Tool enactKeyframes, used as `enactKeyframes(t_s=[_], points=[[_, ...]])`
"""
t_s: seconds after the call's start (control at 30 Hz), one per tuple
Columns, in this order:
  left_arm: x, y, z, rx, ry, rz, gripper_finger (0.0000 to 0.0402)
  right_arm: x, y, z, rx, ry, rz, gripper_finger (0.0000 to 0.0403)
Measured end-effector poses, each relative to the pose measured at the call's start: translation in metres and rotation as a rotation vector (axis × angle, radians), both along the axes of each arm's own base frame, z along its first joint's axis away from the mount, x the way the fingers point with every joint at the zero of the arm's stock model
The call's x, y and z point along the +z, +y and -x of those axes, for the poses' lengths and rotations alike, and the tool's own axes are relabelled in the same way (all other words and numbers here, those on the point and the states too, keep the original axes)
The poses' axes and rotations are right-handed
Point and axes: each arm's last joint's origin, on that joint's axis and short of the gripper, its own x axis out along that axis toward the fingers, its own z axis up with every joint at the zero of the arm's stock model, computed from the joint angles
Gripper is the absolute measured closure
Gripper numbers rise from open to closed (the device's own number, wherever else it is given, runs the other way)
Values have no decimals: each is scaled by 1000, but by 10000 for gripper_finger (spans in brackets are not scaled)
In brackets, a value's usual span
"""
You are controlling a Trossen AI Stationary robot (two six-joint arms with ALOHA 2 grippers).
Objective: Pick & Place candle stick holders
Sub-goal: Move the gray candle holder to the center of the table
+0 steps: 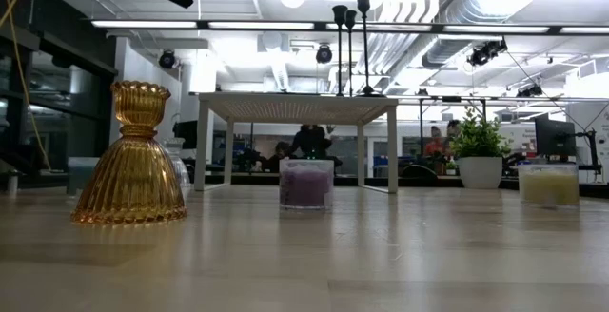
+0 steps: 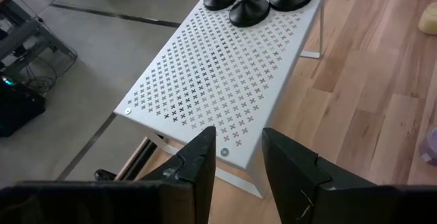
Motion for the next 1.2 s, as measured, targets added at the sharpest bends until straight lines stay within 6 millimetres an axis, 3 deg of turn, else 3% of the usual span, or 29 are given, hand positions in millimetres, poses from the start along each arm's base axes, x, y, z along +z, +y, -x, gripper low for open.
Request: enactKeyframes(t_s=[0.2,0.53,1.2], points=[[0,0,0,0,0,0,284,0,-1,-2,-6,-7,-1,289],[0,0,0,0,0,0,284,0,-12,-18,-22,7,37,288],[0,0,0,-1,-4,1,284,1,-63,-86,-70,-13,126,290]])
